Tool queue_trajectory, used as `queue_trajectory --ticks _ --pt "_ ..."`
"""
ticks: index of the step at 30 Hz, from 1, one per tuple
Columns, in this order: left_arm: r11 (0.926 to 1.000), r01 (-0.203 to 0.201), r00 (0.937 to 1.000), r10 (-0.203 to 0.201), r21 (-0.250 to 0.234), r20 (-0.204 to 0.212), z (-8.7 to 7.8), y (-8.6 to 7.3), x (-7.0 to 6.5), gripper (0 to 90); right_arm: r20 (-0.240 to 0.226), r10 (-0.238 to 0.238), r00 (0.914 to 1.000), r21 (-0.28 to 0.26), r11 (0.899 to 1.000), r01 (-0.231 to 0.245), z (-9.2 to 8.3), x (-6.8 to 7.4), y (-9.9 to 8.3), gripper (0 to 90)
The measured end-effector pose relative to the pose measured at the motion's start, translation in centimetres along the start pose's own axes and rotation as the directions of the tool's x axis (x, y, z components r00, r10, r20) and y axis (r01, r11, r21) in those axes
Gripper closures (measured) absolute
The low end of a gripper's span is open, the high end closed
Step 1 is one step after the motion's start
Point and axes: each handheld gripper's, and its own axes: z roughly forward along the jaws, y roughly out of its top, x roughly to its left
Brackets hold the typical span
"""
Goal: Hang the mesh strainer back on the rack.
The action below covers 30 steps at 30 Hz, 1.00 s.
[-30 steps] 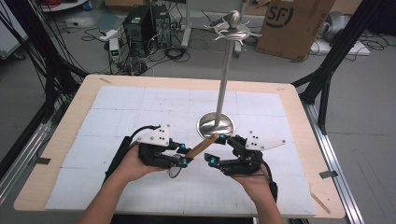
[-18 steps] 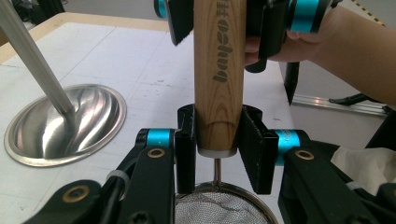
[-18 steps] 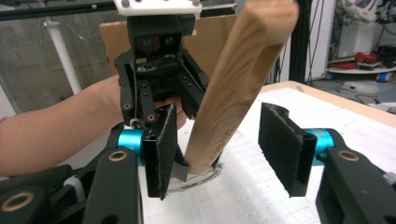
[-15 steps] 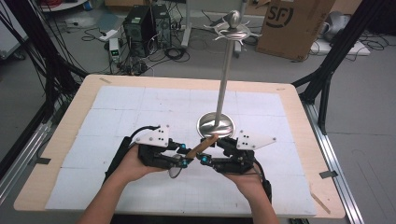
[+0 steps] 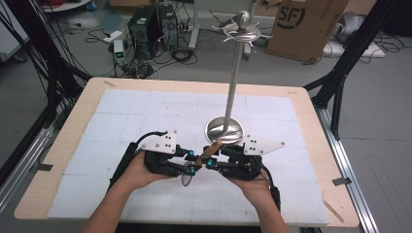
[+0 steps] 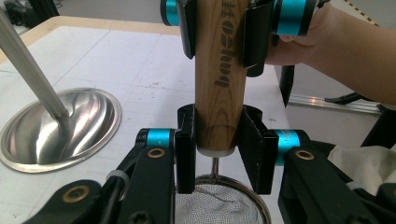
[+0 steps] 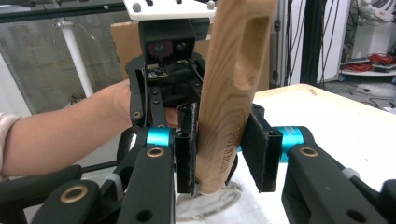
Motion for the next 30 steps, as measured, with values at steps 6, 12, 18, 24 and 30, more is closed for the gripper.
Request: queue_trajectory --ticks 6,12,18,24,30 --pt "0.9998 -0.009 0.9999 0.009 0.017 -0.007 0.1 0.0 0.0 69.0 0.002 -0.017 0.9999 0.007 1.0 0.017 0.7 0.2 0.1 68.1" --pt "0.9998 0.003 0.9999 -0.003 0.017 -0.016 0.2 -0.1 0.0 68.8 0.016 -0.025 0.9996 0.016 1.0 0.024 0.9 0.3 0.2 68.8" --pt "0.9997 0.011 0.9995 -0.01 0.021 -0.03 0.3 -0.3 0.0 65.1 0.038 -0.044 0.9983 0.044 0.998 0.042 0.9 0.2 0.2 69.0" --pt "0.9989 0.039 0.9967 -0.037 0.026 -0.072 -0.3 -0.7 0.2 53.1 0.069 -0.04 0.9968 0.066 0.997 0.035 0.5 -0.1 0.1 69.1" --pt "0.9974 0.071 0.9892 -0.069 0.01 -0.129 -1.2 -1.9 0.7 44.7 0.086 -0.031 0.9958 0.084 0.996 0.024 -0.1 -0.6 0.0 69.1"
